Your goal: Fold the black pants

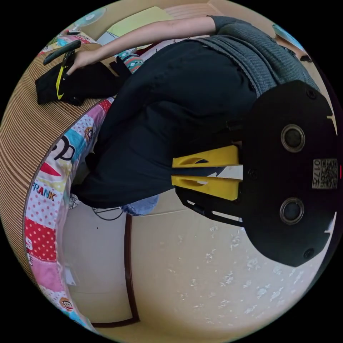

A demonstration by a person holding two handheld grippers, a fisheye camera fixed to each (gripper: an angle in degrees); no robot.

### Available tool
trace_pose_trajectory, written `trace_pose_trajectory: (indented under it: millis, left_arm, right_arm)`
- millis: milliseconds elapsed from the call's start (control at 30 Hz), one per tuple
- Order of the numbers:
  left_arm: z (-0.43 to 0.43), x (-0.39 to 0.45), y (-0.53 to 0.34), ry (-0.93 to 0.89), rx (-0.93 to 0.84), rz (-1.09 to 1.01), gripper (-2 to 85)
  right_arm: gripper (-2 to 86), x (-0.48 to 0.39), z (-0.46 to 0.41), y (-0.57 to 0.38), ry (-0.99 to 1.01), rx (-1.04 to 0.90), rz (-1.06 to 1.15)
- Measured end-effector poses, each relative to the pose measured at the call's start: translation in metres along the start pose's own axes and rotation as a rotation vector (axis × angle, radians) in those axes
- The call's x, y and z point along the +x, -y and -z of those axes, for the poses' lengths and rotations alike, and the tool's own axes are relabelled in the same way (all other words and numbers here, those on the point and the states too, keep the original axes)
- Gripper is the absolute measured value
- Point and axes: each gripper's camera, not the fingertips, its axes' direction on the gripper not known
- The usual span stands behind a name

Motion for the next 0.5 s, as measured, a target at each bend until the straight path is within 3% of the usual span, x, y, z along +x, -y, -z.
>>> trace_pose_trajectory:
  millis: [133, 367, 500]
  left_arm:
    - [-0.011, -0.014, -0.020, -0.021, 0.034, 0.011, 3.7]
    - [0.006, 0.013, 0.013, 0.085, -0.013, -0.106, 2.9]
    - [0.036, 0.041, 0.033, 0.178, 0.015, -0.187, 3.0]
  right_arm:
    - [15.0, 0.012, -0.014, 0.027, 0.045, -0.049, -0.051]
    - [8.1, -0.035, -0.024, 0.004, -0.184, -0.032, 0.077]
    - [4.4, -0.014, -0.005, -0.045, 0.061, 0.113, -0.047]
